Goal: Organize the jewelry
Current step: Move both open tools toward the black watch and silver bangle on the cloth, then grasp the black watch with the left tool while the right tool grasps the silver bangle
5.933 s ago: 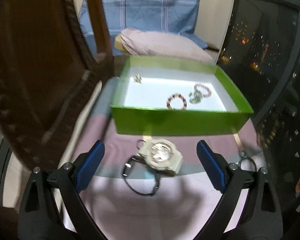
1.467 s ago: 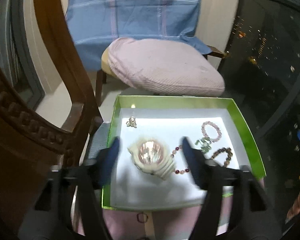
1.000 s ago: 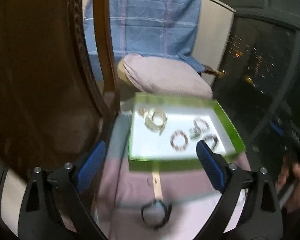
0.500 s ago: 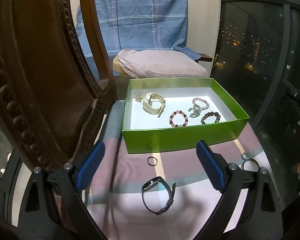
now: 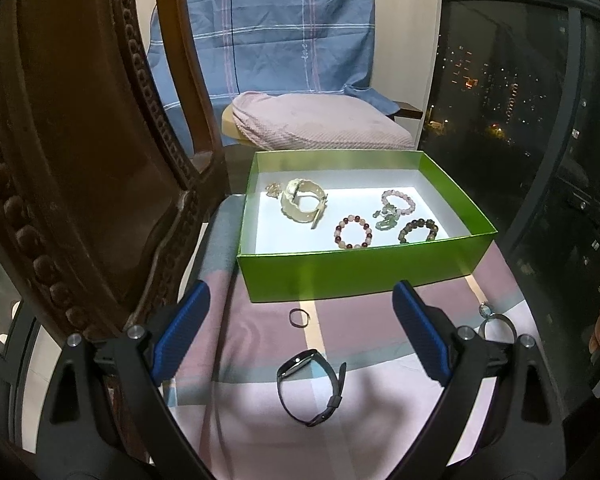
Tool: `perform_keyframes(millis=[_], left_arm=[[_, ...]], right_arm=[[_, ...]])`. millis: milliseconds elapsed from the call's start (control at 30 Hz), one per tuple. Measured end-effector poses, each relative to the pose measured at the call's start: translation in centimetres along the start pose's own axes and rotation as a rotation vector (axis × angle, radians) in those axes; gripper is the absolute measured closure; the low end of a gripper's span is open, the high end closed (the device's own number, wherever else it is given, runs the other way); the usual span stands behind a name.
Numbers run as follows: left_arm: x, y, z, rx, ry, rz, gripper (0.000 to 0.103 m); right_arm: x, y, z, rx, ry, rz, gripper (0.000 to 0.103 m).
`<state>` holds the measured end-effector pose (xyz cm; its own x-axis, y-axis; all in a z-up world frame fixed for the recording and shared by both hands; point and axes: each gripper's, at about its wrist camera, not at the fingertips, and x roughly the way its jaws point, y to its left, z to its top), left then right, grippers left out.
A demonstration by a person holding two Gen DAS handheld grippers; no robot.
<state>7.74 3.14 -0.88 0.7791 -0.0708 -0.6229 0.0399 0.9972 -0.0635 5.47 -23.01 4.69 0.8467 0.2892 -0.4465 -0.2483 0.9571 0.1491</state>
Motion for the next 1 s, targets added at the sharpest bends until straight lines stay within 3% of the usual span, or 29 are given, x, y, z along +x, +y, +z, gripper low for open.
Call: perform_keyframes(millis=[167,533,867,933,1000], left_arm=[[0.8,-0.2,-0.3,0.010,0.036,-0.002,0.012],[4.4,-0.8,-2.5,0.054,0.219,0.019,0.021],[7.1,-0.9,-4.1,0.076,0.313,0.032,0.024],[7.8,-1.0,-4.5,0.084,0.335,0.040,0.029],[8.6,-1.0,-4.7,0.083,0.357,0.039,0.042]], right_arm=[[0.1,0.3,-0.2,-0.009,0.011,0.003,0.039],[0.1,0.5,-0.1,-0.015,0.042,0.005,0.039],[0.1,0.6,-0.1,-0.024,0.078,0.016,0.039],[0.2,0.6,-0.1,-0.020,0.097,0.022,0.039],[0.4,0.6,-0.2,-0.020,0.120,0.021,0.039]])
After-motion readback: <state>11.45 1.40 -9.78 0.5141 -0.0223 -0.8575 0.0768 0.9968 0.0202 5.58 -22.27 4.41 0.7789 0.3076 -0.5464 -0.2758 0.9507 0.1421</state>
